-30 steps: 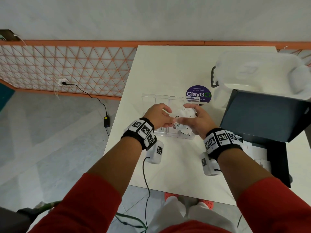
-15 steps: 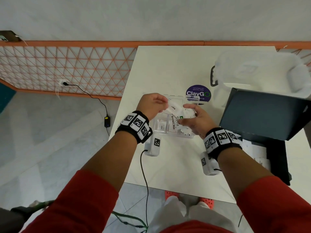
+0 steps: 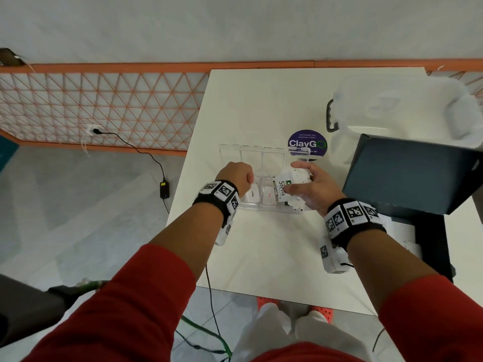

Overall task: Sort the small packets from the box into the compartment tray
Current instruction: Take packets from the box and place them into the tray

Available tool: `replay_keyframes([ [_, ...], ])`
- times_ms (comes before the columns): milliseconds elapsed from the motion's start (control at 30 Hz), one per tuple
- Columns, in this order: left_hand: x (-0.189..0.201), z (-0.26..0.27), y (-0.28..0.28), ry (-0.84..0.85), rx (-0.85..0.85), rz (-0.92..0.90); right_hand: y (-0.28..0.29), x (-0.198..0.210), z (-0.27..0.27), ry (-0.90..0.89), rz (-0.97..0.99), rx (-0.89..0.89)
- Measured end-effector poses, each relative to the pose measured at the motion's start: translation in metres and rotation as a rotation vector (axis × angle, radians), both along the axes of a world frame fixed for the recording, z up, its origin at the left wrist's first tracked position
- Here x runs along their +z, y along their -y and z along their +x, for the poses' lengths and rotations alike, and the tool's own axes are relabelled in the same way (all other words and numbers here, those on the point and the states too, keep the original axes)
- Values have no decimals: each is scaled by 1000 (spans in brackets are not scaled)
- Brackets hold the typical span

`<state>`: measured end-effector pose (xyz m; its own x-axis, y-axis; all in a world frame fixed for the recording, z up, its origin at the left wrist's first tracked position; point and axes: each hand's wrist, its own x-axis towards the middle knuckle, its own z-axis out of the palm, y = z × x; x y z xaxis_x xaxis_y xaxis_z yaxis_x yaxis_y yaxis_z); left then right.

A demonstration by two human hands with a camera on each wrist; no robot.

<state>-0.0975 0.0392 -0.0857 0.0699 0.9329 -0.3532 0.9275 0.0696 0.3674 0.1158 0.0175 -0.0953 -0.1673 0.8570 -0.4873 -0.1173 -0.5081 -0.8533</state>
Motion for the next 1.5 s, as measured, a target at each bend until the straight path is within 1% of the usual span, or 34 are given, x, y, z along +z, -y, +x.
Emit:
replay_keyframes([
  [67,-4,1,-1,-50,-33,-27,-1,3,1,-27,8,-6],
  [267,-4,6,-7,-168,-134,-52,-4,4,5,-33,21,-20],
  [367,-6,8,-6,-250,-216,-122,-7,4,1,-34,24,-4],
  [433,-9,8,-5,-269,-235,-142,-9,4,-2,-32,26,0],
  [500,-9,6,-3,-264,-220,-102,-9,6,-3,-26,32,4],
  [567,-6,2,-2,-181,-167,-17,-10,7,-4,-31,38,8],
  [600,-3,0,-3,-93,-121,22,-10,7,-5,-32,40,9],
  [700,12,-5,0,308,28,51,-9,9,-6,-36,41,7],
  [733,18,-4,1,421,54,46,-9,8,-6,-32,43,11],
  [767,23,-3,1,493,63,44,-8,9,-6,-19,44,23],
  [833,29,3,-1,544,47,26,-6,9,-7,22,43,55],
  [900,29,11,-2,539,27,0,-5,9,-8,38,40,77],
  [1067,26,23,-3,533,34,-18,-4,11,-6,-95,45,20],
  [1100,26,25,-3,548,51,-16,-4,11,-4,-93,45,5],
  [1200,31,31,-3,624,103,-7,-2,10,3,3,53,-37],
  [1267,34,34,-2,667,139,-9,-2,12,7,32,55,-56],
  [1500,39,47,6,868,355,-47,2,21,24,-4,99,-124],
])
